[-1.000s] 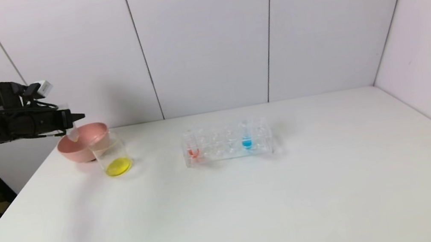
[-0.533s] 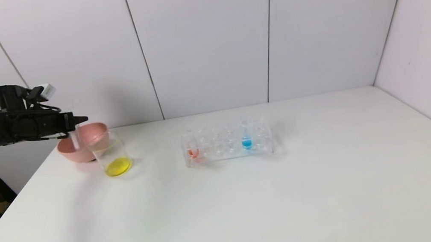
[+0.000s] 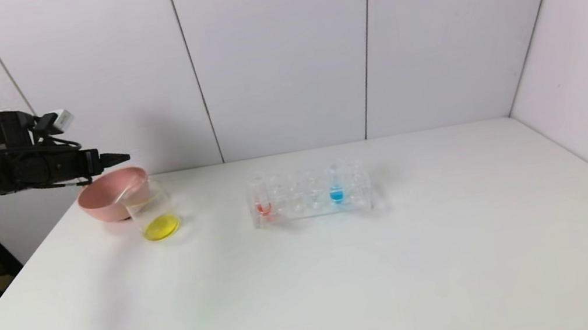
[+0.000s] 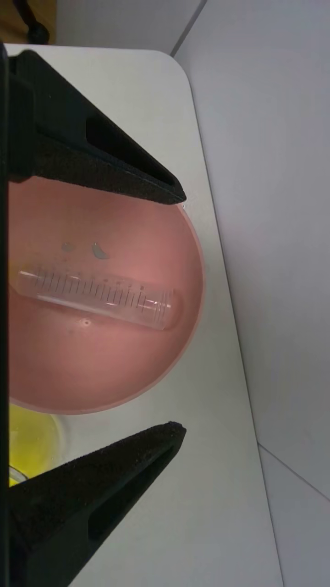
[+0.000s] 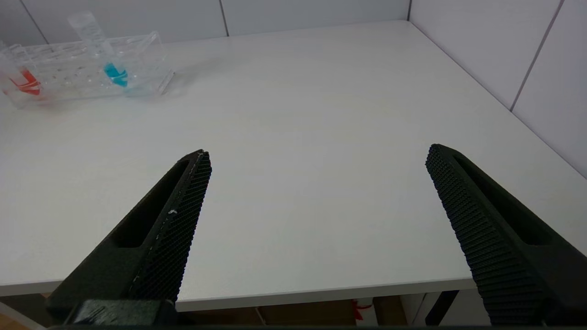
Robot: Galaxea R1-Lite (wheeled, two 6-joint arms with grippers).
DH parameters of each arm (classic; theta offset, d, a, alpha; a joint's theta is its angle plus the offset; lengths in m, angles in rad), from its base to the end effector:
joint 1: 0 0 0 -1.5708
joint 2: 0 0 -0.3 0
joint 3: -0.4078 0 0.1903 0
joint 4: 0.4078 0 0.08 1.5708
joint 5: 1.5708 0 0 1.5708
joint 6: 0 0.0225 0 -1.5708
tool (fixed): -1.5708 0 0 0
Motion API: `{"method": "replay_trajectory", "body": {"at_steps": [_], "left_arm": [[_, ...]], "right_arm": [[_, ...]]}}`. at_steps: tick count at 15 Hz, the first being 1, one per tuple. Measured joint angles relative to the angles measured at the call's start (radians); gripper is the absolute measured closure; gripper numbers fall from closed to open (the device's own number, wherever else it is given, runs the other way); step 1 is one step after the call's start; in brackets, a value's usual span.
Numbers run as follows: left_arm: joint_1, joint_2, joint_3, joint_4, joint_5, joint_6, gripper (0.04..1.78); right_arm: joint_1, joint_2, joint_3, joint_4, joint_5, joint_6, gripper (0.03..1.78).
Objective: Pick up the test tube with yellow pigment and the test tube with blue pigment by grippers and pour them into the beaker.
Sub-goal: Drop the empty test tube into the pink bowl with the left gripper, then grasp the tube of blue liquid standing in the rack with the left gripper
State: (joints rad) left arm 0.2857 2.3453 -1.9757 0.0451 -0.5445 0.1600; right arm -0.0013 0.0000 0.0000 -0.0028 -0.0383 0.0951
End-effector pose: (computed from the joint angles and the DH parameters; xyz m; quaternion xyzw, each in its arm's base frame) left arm 0.4742 0.1271 0.1817 -0.0052 0.1777 -0.1409 0.9739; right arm -0.0228 -0.0008 0.0758 0.0475 -0.0023 -0.0197 0.9987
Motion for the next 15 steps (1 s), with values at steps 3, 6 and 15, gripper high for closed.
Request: {"method": "replay_trajectory", "body": {"at_steps": [3,6,15], "left_arm": [[-0.004,-0.038,0.005,0.01,0.005,0.0,0.04],[-0.026,-0.113,0.017,0.049,0.01,-0.001,0.04],[-0.117,-0.497,0.222,0.098,0.133,-0.035,0.04]], "right_arm": [[0.0,0.0,0.0,0.0,0.0,0.0,0.1],[0.0,0.0,0.0,0.0,0.0,0.0,0.1],[0.0,0.0,0.0,0.0,0.0,0.0,0.1]]}}
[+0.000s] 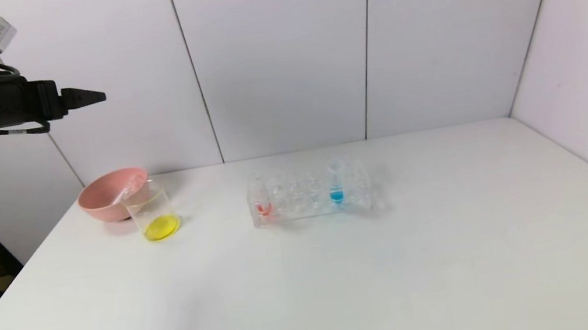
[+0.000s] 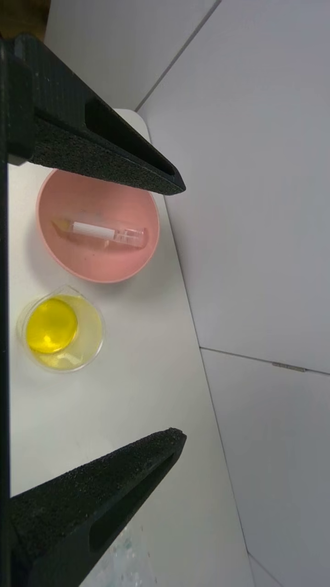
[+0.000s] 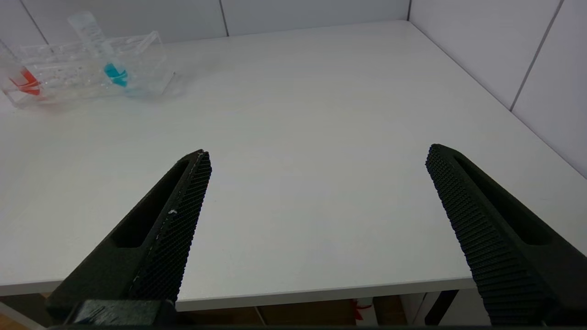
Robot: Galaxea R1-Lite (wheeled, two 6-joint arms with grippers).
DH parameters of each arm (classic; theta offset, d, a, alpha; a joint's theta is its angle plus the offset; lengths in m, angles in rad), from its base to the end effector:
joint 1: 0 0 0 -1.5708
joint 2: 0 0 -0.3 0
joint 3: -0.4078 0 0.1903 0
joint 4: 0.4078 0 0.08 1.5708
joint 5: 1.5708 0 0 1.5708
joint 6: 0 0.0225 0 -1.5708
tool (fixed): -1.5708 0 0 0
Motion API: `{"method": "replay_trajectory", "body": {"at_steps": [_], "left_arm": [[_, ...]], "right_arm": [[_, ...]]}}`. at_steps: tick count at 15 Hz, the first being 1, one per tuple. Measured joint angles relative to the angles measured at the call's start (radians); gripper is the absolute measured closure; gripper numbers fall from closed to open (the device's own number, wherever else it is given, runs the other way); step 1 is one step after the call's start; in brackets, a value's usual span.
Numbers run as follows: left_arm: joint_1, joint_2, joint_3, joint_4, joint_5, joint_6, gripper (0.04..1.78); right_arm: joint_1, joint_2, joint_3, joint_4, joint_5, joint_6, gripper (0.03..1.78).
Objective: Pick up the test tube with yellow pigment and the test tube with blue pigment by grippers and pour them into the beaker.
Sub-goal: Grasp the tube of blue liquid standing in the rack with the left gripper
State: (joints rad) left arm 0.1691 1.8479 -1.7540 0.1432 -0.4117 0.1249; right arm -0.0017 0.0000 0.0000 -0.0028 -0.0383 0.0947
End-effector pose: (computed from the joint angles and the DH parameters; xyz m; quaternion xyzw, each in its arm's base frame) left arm 0.3572 0.0519 0.3237 0.0277 0.1056 -0.1270 0.9859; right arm -0.0228 -0.0008 0.0758 0.0473 -0.0023 -0.0199 0.9987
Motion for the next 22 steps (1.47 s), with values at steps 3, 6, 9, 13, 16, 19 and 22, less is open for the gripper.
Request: {"method": "replay_trajectory", "body": {"at_steps": [3,6,9,13,16,19,22], "left_arm": [[-0.053,-0.145,0.094,0.046,0.022,-0.078,0.04],[-0.15,-0.289,0.198,0.043,0.029,-0.1,0.04],[-0.286,-0.42,0.268,0.037,0.101,-0.088,0.04],[-0.53,-0.594,0.431,0.035,0.367,-0.078,0.04],[-0.617,-0.694,0.613,0.004,0.506,-0.077,0.04],[-0.722,-0.743,0.785,-0.108,0.527,-0.078,0.04],[-0.801,-0.721,0.947,-0.317,0.536,-0.084,0.04]], "right_arm": [[0.0,0.0,0.0,-0.001,0.0,0.0,0.1],[0.0,0.0,0.0,-0.001,0.0,0.0,0.1],[0.0,0.0,0.0,0.0,0.0,0.0,0.1],[0.0,0.0,0.0,0.0,0.0,0.0,0.1],[0.0,0.0,0.0,0.0,0.0,0.0,0.1],[0.0,0.0,0.0,0.0,0.0,0.0,0.1],[0.0,0.0,0.0,0.0,0.0,0.0,0.1]]}}
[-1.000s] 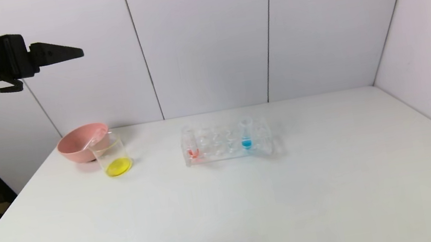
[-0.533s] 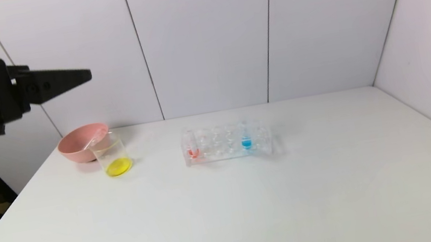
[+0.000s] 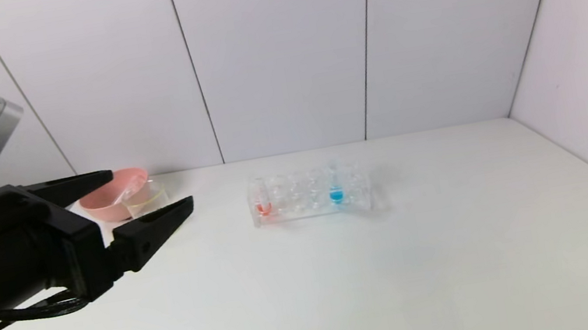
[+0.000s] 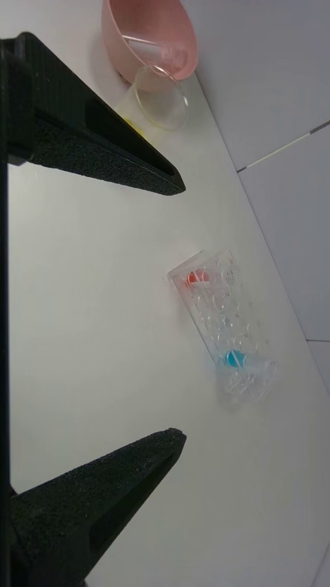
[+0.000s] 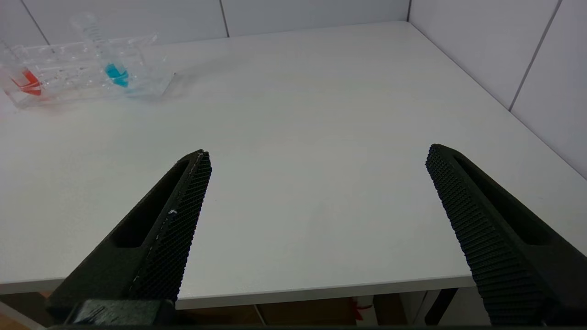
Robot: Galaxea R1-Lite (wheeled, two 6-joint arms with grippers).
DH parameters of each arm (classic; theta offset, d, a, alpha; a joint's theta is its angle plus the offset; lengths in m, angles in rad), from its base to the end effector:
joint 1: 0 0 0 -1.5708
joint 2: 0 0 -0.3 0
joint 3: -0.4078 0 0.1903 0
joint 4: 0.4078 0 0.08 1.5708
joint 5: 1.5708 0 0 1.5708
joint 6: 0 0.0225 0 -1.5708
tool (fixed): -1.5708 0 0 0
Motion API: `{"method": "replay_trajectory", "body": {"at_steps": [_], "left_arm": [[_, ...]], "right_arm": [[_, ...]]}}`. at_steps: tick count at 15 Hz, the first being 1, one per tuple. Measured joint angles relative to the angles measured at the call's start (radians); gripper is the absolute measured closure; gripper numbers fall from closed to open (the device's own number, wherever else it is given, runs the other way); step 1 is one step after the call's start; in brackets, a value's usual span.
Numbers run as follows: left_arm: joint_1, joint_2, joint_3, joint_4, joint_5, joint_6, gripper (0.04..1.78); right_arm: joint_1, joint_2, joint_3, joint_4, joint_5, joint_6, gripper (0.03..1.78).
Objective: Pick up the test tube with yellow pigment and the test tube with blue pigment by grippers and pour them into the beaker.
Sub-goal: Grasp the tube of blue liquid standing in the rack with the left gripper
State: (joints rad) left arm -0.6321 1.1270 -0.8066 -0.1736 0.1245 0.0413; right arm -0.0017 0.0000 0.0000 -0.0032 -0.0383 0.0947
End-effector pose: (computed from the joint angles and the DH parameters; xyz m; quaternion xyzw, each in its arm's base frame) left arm 0.1323 -0.0935 0.2726 0.0470 0.0630 -0.2518 0.9646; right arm -0.0228 -0.0008 0.0758 0.0474 -0.0025 -0.0199 0.9987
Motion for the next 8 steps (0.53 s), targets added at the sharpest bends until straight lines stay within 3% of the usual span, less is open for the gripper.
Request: {"method": "replay_trajectory", "body": {"at_steps": [3,8], "left_arm": [[-0.034,0.078,0.09,-0.265,0.078,-0.089,0.04],[-0.166,0.264,0.103,-0.459,0.242,-0.204,0.04]], "right_arm": [[0.0,0.0,0.0,0.0,0.0,0.0,0.1],[0.0,0.0,0.0,0.0,0.0,0.0,0.1]]}}
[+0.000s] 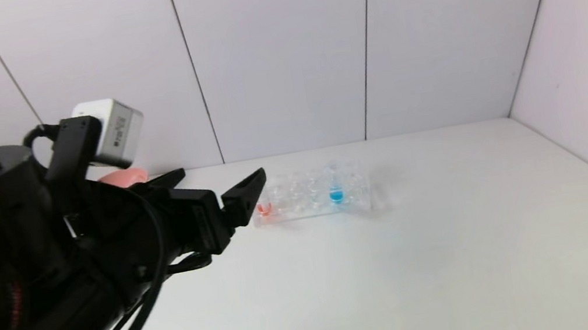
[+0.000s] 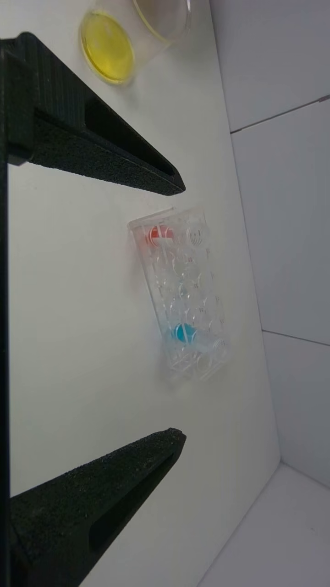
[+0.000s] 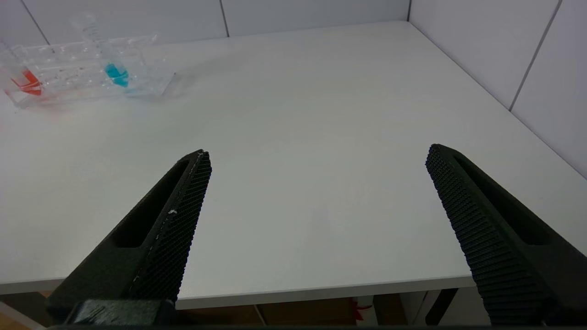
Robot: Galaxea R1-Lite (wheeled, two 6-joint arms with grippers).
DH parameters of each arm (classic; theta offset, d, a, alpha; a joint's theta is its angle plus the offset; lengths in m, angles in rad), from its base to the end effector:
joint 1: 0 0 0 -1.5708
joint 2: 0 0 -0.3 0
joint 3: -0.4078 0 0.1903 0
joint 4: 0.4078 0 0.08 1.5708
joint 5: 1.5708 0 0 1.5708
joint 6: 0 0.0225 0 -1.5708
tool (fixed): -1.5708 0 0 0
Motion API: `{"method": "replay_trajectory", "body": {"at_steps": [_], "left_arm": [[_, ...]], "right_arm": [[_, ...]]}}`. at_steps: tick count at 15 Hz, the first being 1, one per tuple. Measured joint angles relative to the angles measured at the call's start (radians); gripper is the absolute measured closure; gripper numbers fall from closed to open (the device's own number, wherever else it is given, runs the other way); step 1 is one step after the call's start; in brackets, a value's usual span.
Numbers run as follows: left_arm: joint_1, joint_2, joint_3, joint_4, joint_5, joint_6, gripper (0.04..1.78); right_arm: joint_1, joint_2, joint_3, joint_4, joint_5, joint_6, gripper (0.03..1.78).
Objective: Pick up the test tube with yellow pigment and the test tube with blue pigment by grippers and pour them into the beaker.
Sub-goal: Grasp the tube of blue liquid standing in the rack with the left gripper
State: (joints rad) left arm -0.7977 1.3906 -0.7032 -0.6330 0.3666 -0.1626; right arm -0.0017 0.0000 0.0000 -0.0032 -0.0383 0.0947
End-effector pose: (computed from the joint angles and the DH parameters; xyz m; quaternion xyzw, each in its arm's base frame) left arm 0.1664 -0.1590 0.2371 -0.0644 0.0400 -0.2113 0.9745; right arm -0.0228 -0.0008 0.0758 0.0474 -0.0025 -0.0199 0.9987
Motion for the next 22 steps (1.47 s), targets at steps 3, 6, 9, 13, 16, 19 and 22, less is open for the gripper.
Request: {"method": "replay_trajectory", "body": {"at_steps": [3,6,9,13,16,19,22], "left_arm": [[-0.057,0.165,-0.015,-0.176,0.087,-0.013,0.04],[-0.084,0.321,-0.053,-0.296,0.11,-0.018,0.04],[-0.091,0.441,-0.131,-0.309,0.111,-0.022,0.04],[-0.09,0.588,-0.264,-0.309,0.108,-0.025,0.04],[-0.077,0.708,-0.377,-0.303,0.107,-0.026,0.04],[-0.043,0.812,-0.478,-0.295,0.107,-0.034,0.04],[-0.013,0.896,-0.573,-0.27,0.107,-0.053,0.04]], "right_arm": [[0.0,0.0,0.0,0.0,0.0,0.0,0.1],[0.0,0.0,0.0,0.0,0.0,0.0,0.1],[0.0,0.0,0.0,0.0,0.0,0.0,0.1],[0.0,0.0,0.0,0.001,0.0,0.0,0.1],[0.0,0.0,0.0,0.0,0.0,0.0,0.1],[0.0,0.0,0.0,0.0,0.0,0.0,0.1],[0.0,0.0,0.0,0.0,0.0,0.0,0.1]]}}
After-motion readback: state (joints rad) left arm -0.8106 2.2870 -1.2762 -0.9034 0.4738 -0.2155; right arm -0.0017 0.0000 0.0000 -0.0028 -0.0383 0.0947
